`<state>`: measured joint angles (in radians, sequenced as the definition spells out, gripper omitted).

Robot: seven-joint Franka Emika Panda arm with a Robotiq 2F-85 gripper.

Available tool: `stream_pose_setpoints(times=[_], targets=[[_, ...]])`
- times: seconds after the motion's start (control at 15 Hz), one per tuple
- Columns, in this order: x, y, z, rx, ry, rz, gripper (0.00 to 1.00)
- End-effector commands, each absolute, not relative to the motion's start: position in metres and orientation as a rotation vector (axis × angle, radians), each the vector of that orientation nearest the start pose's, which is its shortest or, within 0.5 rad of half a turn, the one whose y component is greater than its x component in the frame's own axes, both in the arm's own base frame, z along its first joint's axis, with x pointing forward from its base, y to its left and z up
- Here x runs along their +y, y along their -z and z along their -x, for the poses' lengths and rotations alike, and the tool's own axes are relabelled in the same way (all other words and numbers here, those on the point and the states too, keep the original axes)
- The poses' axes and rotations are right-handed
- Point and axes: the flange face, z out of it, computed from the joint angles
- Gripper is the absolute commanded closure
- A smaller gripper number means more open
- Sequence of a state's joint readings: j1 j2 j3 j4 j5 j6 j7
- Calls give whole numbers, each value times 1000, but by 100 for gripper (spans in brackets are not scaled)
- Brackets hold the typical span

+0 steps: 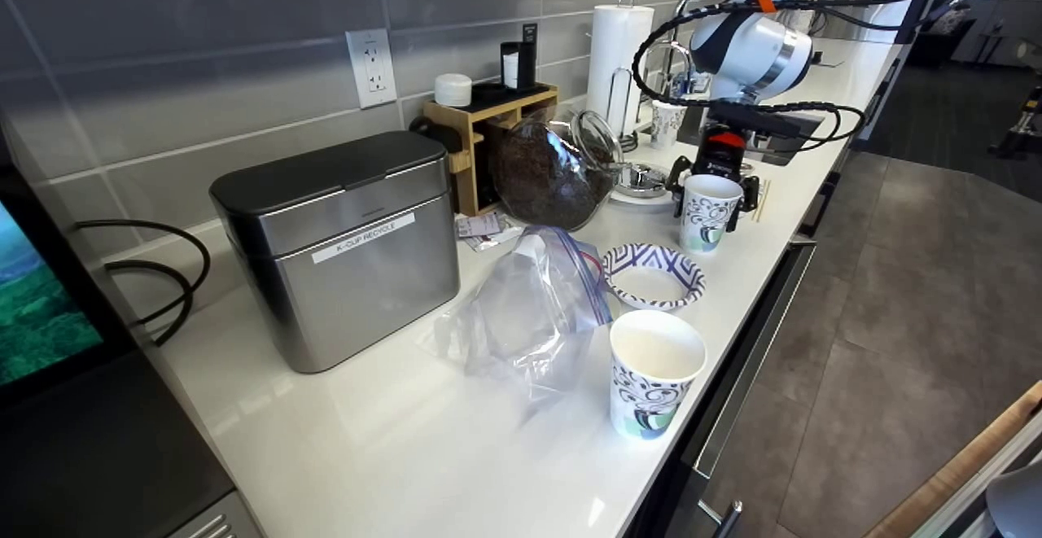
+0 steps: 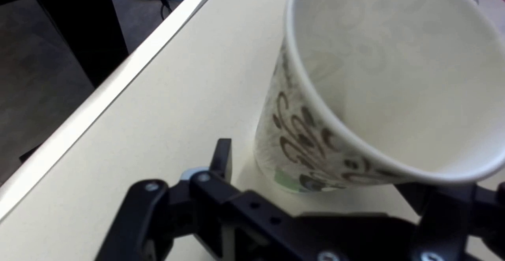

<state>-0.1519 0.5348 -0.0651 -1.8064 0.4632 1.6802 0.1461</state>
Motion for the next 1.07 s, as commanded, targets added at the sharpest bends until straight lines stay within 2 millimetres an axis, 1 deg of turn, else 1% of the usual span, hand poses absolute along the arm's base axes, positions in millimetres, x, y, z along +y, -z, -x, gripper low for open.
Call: stream_pose_setpoints(times=[0.0,0.47,1.0], targets=[[-75,-215,-576,780,-910,2430,0],[-65,-207,-576,810,-951,2368,0],[-60,-203,-576,791,-971,2387,0]])
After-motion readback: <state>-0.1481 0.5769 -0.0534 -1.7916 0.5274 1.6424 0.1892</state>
